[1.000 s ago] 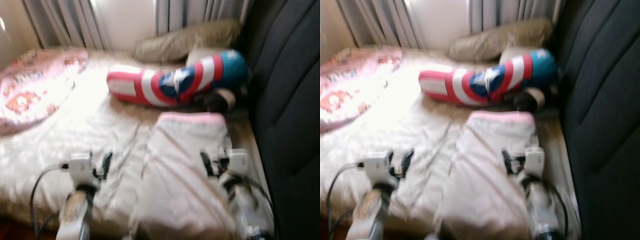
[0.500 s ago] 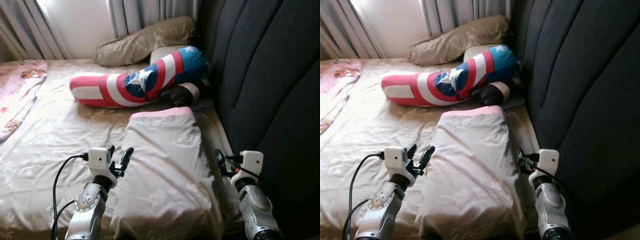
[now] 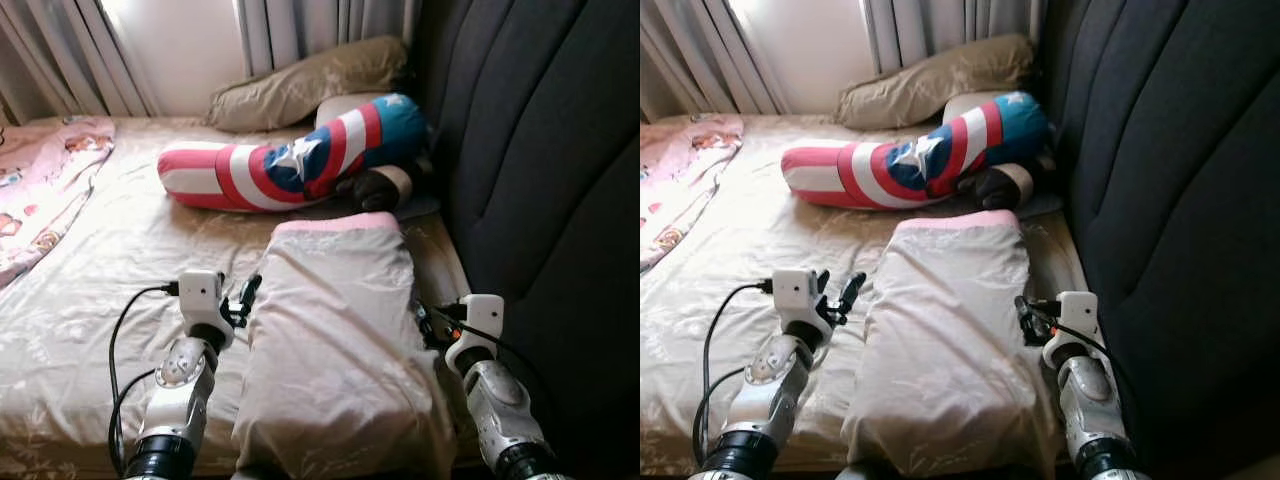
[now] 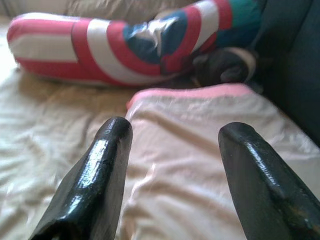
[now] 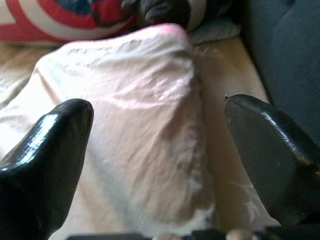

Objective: Clean up the room

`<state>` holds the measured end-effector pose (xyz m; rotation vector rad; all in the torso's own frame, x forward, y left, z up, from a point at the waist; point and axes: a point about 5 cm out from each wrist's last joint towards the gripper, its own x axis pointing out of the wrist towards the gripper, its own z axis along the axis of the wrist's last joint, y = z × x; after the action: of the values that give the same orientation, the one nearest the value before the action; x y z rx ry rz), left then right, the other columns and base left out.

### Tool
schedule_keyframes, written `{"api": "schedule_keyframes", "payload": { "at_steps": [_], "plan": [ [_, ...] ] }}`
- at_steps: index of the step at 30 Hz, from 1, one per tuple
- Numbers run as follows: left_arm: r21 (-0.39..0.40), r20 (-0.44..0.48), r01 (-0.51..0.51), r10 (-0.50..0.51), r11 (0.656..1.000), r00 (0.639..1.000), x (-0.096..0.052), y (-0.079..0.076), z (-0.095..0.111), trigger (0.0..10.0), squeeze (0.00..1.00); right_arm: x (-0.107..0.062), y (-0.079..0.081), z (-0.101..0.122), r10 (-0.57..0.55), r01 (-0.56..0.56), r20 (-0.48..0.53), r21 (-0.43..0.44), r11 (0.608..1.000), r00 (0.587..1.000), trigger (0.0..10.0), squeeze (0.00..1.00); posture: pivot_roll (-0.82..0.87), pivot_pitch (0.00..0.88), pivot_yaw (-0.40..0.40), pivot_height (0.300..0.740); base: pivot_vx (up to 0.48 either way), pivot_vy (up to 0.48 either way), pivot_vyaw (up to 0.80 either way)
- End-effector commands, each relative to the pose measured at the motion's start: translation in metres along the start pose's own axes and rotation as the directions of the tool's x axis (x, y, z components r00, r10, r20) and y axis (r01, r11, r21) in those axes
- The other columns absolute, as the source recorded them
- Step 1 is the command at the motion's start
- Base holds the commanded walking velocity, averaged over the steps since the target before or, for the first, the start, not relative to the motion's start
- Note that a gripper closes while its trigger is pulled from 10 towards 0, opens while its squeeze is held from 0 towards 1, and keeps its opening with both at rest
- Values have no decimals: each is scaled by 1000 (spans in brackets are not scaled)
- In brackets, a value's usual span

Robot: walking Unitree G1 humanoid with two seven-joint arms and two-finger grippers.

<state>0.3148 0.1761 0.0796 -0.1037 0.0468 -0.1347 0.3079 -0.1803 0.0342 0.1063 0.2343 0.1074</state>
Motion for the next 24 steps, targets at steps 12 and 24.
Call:
{"api": "schedule_keyframes", "payload": {
  "at_steps": [12, 24],
  "plan": [
    [-53, -99, -24, 18, 998, 995, 3, -2, -21, 10000, 1000, 5, 5, -11, 27, -32, -125, -32, 999, 992, 10000, 1000, -34, 0, 3, 652, 0, 0, 0],
    [-67, -97, -16, 10, 998, 995, 10, -6, -19, 10000, 1000, 11, 9, -8, 46, -52, -153, -39, 998, 987, 10000, 1000, -18, 26, -6, 652, 0, 0, 0]
  ]
}}
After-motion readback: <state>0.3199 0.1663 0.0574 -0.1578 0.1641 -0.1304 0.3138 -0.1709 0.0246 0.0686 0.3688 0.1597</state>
